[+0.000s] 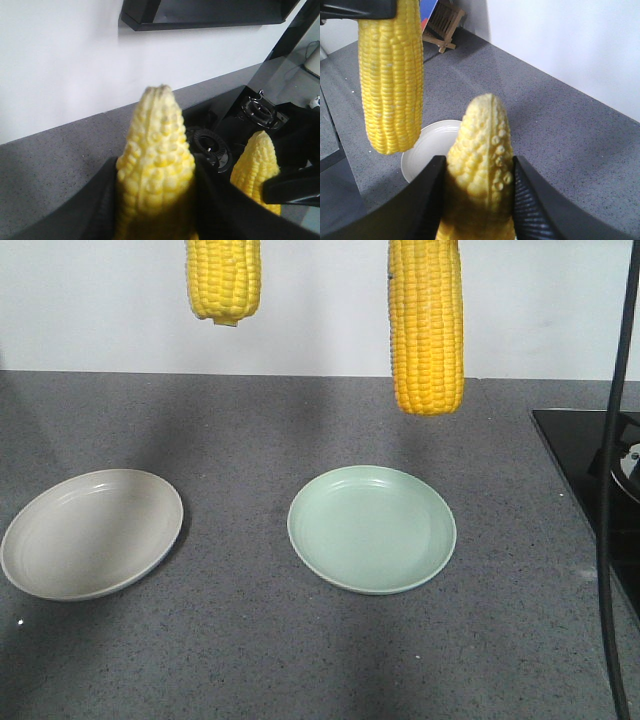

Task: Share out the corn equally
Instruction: 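Hold both cobs raised above the two empty plates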

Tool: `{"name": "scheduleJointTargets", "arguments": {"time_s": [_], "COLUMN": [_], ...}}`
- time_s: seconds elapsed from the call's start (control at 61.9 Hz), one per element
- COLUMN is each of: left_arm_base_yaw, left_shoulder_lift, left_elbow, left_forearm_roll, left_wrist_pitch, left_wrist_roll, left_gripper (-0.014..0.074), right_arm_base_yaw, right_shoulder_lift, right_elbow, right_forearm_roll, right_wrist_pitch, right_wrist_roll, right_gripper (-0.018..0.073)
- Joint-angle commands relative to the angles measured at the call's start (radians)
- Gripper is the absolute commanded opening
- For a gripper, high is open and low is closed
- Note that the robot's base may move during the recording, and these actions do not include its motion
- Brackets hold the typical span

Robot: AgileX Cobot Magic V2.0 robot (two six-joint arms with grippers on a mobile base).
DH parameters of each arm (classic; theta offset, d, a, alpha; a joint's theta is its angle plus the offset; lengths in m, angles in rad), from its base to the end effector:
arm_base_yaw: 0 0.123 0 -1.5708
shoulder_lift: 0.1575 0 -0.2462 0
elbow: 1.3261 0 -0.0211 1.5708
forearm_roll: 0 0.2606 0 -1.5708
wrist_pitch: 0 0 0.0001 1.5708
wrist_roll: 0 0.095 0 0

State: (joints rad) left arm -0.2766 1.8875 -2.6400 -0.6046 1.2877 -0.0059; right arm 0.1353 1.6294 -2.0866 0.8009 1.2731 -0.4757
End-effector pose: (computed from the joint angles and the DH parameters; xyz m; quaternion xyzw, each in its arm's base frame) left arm 0.3170 -0.1439 0.5197 0.1901 0.7897 -0.3550 0.4629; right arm 0.3096 0.1080 0.4768 -0.2985 0.7871 0.3175 0.4365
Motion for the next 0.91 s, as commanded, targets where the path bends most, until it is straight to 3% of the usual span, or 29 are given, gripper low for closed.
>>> {"name": "scheduleJointTargets", "arguments": {"time_s": [0.0,0.889], "left_arm_base_yaw": [-0.002,-0.002], "left_shoulder_lift": [-0.046,-0.046], "left_elbow": [-0.021,-0.021], "left_forearm_roll": [-0.032,-0.032], "left_wrist_pitch": [-0.031,-0.031], "left_wrist_roll": [-0.003,-0.003], "left_gripper": [-0.0008,-0.0008], "right_arm_base_yaw": [-0.002,-0.002], "right_shoulder_lift": [-0.035,-0.035], "right_elbow": [-0.025,-0.025], "right_forearm_roll": [0.043,0.043], "right_wrist_pitch": [0.017,0.017], "right_wrist_roll": [-0.002,-0.002], "right_gripper": [-0.0002,-0.0002]}}
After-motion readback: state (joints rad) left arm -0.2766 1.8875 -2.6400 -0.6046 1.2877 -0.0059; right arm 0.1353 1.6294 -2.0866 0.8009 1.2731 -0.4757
